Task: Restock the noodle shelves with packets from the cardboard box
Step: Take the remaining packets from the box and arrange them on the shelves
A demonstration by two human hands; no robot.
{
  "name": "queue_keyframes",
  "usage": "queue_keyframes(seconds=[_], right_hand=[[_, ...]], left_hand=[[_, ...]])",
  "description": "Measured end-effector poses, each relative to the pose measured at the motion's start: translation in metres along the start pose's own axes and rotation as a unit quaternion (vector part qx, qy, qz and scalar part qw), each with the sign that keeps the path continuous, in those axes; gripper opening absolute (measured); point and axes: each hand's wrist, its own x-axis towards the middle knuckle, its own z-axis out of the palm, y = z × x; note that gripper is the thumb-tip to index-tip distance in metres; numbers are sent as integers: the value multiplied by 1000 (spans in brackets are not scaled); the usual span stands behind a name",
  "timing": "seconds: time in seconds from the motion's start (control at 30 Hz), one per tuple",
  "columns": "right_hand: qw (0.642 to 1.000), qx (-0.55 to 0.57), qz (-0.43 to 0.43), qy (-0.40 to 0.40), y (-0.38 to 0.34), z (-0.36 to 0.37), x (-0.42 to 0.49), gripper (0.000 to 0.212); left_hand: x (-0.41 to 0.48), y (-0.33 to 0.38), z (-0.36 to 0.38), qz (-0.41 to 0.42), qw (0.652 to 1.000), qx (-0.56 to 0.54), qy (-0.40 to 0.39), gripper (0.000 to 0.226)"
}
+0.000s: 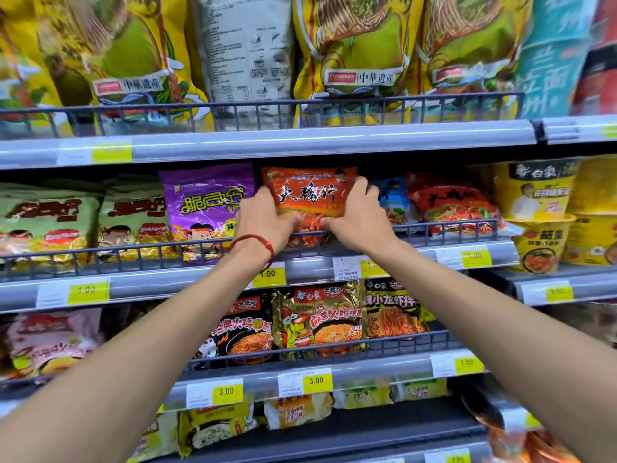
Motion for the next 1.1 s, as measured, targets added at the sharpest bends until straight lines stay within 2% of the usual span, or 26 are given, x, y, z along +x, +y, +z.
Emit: queue_keyframes(seconds=[0.1,0.27,0.47,0.67,0.87,1.0,1.1], right_hand=[[999,10,27,-45,0,-1,8,102],[996,26,40,-75,3,4,19,105],[993,56,33,-100,11,6,33,88],[997,1,8,-76,12,8,30,82],[996,14,14,-81,13,3,26,79],[999,1,14,-52,13,1,21,78],[999,-12,10,-36,12,2,18,78]], left_hand=[[4,-2,-1,1,999,43,3,47],[15,3,10,-53,998,12,-43,33],[25,8,21,-51,995,21,-87,33],[28,4,24,-47,994,51,-84,35],[14,1,22,-33,999,33,1,35],[4,5,21,-7,997,25,72,53],[2,8,22,13,995,54,78,56]])
